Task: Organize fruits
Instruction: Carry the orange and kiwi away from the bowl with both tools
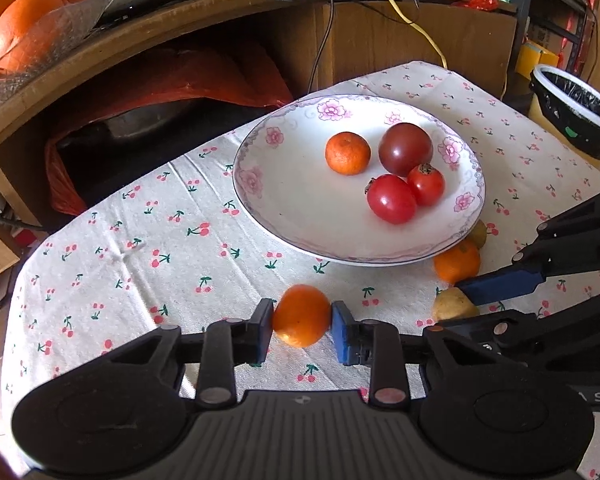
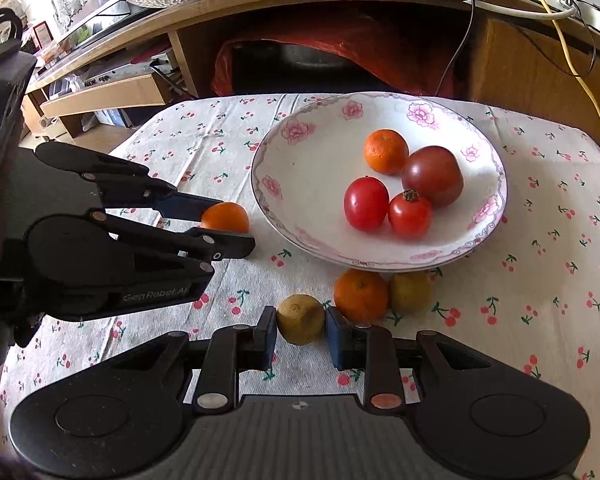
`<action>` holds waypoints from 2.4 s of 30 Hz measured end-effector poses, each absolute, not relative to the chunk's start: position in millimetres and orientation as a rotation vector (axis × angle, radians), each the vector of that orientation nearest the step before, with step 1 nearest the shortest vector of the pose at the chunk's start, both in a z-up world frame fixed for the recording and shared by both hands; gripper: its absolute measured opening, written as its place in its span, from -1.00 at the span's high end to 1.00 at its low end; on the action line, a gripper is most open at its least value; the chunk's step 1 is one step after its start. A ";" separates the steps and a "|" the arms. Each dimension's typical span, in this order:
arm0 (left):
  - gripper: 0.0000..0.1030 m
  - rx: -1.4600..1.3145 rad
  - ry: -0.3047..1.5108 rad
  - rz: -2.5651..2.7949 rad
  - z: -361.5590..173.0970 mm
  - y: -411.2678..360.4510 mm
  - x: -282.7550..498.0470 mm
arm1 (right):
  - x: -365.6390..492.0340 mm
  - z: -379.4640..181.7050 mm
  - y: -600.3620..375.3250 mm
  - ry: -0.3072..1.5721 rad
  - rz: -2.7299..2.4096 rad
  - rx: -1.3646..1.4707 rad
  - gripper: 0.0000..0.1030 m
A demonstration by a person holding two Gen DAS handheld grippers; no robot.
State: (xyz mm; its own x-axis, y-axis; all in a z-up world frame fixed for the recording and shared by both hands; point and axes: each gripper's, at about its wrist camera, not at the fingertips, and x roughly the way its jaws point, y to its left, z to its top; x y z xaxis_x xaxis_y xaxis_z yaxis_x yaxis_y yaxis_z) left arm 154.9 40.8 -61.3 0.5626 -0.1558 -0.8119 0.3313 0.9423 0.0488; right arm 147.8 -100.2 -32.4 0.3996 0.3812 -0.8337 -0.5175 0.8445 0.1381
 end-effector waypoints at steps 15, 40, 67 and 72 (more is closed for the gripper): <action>0.25 0.256 0.989 -0.442 -47.3 10.6 91.0 | 105.8 -19.6 -138.2 1.073 0.476 -0.255 0.56; 0.22 0.307 0.983 -0.485 -52.7 1.3 70.6 | 89.9 -21.5 -145.0 1.068 0.449 -0.257 0.54; 0.25 0.243 0.956 -0.422 -31.8 5.9 89.1 | 104.4 -13.1 -130.7 1.032 0.460 -0.255 0.57; 0.25 0.227 0.928 -0.395 -23.3 7.8 99.2 | 113.2 -4.7 -127.6 1.005 0.458 -0.243 0.57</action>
State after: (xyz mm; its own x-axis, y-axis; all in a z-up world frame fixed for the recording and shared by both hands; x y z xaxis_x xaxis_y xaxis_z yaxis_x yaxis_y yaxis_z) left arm 99.2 7.8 -23.3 0.5355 -0.2316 -0.8122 0.4243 0.9053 0.0217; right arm 113.2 -127.6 -4.7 0.4523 0.2570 -0.8540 -0.4761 0.8793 0.0124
